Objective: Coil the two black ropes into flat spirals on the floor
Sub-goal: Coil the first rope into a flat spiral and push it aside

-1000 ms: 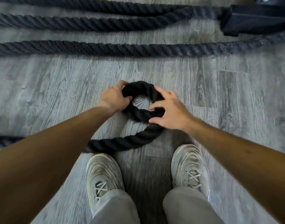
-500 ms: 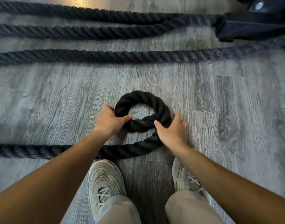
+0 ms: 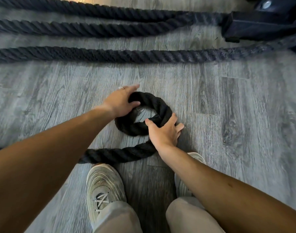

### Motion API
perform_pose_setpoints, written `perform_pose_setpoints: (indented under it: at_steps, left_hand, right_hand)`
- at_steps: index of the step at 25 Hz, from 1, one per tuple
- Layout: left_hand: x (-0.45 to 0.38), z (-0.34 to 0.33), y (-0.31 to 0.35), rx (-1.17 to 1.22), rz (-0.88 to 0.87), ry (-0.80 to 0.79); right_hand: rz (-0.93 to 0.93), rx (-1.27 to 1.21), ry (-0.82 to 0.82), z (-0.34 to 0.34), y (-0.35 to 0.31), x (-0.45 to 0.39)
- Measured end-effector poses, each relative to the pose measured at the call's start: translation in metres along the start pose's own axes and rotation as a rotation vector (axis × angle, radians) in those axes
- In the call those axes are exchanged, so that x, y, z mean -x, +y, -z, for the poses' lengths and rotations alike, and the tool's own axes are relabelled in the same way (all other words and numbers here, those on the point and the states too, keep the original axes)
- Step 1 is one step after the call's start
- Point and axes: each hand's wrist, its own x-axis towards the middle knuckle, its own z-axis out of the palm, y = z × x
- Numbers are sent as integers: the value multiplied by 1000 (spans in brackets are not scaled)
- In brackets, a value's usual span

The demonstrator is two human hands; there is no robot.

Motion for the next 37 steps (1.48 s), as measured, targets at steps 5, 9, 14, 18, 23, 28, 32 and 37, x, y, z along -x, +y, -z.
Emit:
perform_pose_setpoints:
  at_steps: [5, 9, 14, 18, 23, 28, 32, 37]
  left_hand:
    - [10, -13, -9, -43, 111, 125]
    - [54, -37, -13, 181, 306, 228]
    - [62, -50, 0, 256, 379, 280]
    - [60, -39, -4, 281, 409, 189]
    - [52, -31, -5, 76, 319, 126]
    - [44, -20, -9, 89, 336, 80]
    - [8, -2, -1, 306, 180, 3]
    - [12, -10, -15, 338, 206, 8]
  right_hand:
    - [263, 188, -57, 19, -22, -33]
    - [614, 454, -247, 44, -64, -68]
    - [262, 390, -16, 30, -16, -20]
    - [142, 20, 24, 20, 29, 16]
    - [131, 41, -57, 24, 25, 19]
    - [225, 139, -111, 31, 14, -3]
    - [259, 179, -144, 33, 12, -11]
    - [353, 348, -299, 55, -17, -42]
